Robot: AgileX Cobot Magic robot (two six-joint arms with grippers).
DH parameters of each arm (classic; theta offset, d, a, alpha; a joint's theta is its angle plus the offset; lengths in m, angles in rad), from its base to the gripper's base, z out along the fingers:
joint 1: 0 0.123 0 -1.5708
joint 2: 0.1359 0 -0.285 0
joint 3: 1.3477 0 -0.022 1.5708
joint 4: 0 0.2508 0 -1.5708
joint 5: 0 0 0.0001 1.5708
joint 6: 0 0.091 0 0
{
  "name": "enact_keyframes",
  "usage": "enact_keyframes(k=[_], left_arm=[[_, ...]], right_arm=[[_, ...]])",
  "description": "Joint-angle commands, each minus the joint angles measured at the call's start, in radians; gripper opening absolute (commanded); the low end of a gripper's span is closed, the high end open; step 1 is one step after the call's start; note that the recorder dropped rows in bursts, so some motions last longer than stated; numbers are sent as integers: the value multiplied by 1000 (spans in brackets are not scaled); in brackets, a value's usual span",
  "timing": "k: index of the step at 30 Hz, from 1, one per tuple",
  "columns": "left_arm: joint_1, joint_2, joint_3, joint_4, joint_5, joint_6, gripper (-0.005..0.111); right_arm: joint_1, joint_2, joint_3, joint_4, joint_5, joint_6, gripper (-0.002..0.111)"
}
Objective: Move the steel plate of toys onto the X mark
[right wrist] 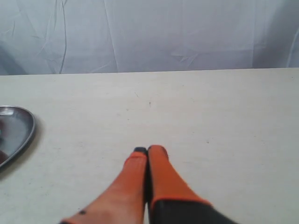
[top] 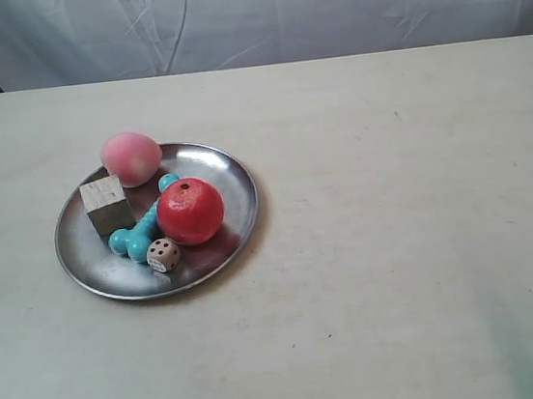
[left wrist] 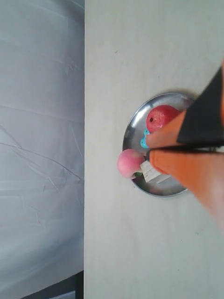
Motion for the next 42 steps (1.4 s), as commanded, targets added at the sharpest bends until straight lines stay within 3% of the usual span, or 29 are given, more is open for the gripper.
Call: enact_keyframes(k=[1,8,11,16,23,31,42], left_arm=[[-9,-4,6,16,-67,15,0],[-7,-13,135,106,-231,117,0],[13,-65,263,147,-365,117,0],[47,-179,549,223,-704,117,0],[48,-284,847,266,-936,117,0],[48,-392,969,200,-927,110,0],[48,-428,980,200,-925,113,0]], right_arm=[[-5,-8,2,-1,-1,-3,0],[-5,-8,2,-1,-1,-3,0],[-5,-8,2,-1,-1,-3,0],[-5,-8,2,-1,-1,-3,0],[-5,-8,2,-1,-1,-3,0],[-5,-8,2,-1,-1,-3,0],[-5,-8,2,-1,-1,-3,0]])
